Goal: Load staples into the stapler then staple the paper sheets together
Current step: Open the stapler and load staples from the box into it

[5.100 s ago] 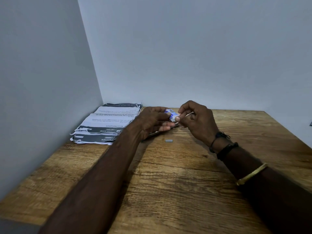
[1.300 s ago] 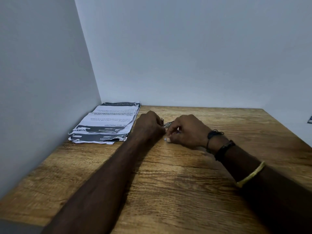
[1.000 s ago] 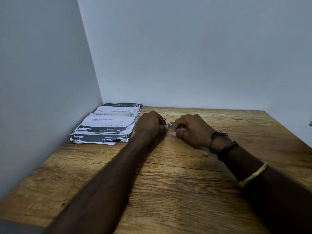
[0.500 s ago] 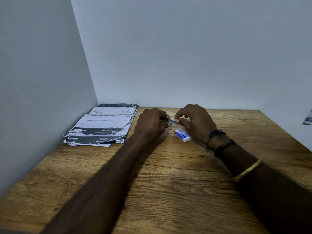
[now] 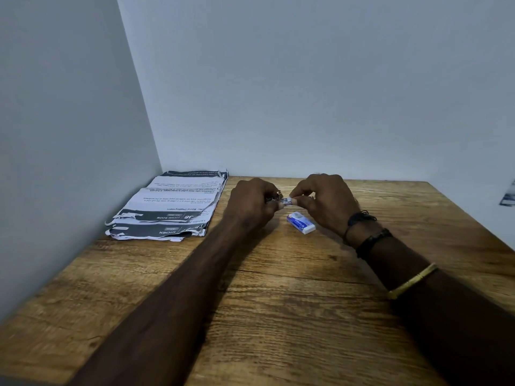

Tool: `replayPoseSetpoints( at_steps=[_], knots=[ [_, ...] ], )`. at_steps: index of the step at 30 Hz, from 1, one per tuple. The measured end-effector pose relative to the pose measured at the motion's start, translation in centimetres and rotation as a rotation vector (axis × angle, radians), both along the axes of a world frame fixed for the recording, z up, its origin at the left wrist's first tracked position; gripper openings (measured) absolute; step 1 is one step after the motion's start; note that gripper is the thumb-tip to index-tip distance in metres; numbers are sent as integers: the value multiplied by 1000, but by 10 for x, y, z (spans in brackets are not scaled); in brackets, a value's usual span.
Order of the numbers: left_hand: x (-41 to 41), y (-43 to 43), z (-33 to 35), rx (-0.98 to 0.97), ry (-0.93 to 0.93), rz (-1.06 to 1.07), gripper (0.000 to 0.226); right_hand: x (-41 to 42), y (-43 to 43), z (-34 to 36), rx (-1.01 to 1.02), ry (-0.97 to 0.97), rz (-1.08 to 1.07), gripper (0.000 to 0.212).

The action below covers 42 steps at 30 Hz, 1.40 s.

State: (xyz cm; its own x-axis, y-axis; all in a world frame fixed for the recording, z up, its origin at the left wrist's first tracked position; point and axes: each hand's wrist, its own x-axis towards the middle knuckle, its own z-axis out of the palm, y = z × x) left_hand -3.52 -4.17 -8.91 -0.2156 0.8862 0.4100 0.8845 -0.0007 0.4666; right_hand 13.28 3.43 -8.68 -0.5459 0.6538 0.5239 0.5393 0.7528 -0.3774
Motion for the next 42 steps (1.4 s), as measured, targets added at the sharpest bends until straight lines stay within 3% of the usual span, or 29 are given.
replayPoseSetpoints(
  at_steps=[12,29,42],
  knots=[
    [0,0,0,-2,-21,8,21,1,-3,2,58,-46,22,15],
    [2,0,-2,-24,-31,-42,18,4,4,3,-102,-13,82,4],
    [0,-2,1,26,-50,-81,18,9,5,1,5,-52,128,7]
  ],
)
